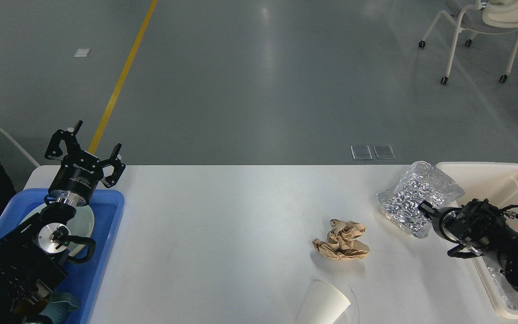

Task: Tidy desktop
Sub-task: 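Lift the foil packet and drop it into the white bin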

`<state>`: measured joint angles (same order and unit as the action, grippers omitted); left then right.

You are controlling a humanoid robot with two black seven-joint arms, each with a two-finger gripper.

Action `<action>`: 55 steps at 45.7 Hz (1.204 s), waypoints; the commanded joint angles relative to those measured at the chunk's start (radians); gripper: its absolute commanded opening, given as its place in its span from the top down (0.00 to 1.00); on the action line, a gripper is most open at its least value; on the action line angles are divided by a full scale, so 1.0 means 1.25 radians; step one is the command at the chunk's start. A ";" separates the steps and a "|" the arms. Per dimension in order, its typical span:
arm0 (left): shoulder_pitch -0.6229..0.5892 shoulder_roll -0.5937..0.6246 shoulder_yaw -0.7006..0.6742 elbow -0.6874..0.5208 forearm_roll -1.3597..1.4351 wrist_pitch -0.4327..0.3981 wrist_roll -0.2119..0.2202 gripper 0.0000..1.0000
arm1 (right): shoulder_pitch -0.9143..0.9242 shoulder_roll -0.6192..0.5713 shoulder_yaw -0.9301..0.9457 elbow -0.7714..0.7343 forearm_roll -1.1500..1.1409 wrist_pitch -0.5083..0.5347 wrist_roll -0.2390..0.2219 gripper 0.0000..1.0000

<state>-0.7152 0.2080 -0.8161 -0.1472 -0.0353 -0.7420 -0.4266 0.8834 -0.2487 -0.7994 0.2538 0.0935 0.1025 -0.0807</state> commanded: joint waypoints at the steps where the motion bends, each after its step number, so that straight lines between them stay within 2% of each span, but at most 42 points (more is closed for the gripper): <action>1: 0.000 0.001 0.000 0.000 0.000 0.000 0.000 0.00 | 0.089 -0.035 -0.024 0.051 -0.018 0.046 0.004 1.00; 4: -0.001 -0.001 0.000 0.000 0.000 0.000 0.000 0.00 | 0.195 -0.110 -0.050 0.133 -0.044 0.081 0.004 1.00; 8: 0.000 0.001 0.000 0.000 0.000 0.000 0.000 0.00 | 0.402 -0.241 -0.084 0.327 -0.088 0.139 0.006 1.00; 14: 0.000 0.001 -0.001 0.000 0.000 0.000 0.000 0.00 | 0.784 -0.386 -0.126 0.570 -0.238 0.315 -0.005 1.00; 18: 0.000 0.001 -0.001 0.000 0.000 0.000 0.000 0.00 | 0.983 -0.429 -0.135 0.635 -0.301 0.472 -0.011 1.00; 22: 0.000 0.001 -0.001 0.000 0.000 0.000 0.000 0.00 | 1.124 -0.449 -0.135 0.647 -0.318 0.599 -0.019 1.00; 24: 0.000 0.001 -0.001 0.000 0.000 0.000 0.000 0.00 | 1.177 -0.451 -0.135 0.646 -0.326 0.652 -0.018 1.00; 27: 0.000 0.001 -0.001 0.000 0.000 0.000 0.000 0.00 | 1.230 -0.451 -0.131 0.646 -0.350 0.685 -0.018 1.00; 34: 0.000 0.001 -0.001 0.000 0.000 0.000 0.000 0.00 | 1.247 -0.466 -0.130 0.643 -0.404 0.684 -0.018 1.00; 41: 0.000 0.001 0.000 0.000 0.000 0.001 0.000 0.00 | 1.174 -0.558 -0.135 0.630 -0.548 0.629 -0.013 1.00; 48: 0.000 0.001 0.000 0.000 0.000 0.001 0.000 0.00 | 0.958 -0.645 -0.130 0.555 -0.637 0.446 0.001 1.00; 55: 0.000 0.001 0.000 0.000 0.000 0.001 0.000 0.00 | 0.636 -0.644 -0.128 0.451 -0.636 0.171 0.024 1.00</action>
<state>-0.7147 0.2085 -0.8164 -0.1472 -0.0353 -0.7415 -0.4265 1.9754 -1.0577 -0.9627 0.9249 -0.6993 0.5626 -0.0739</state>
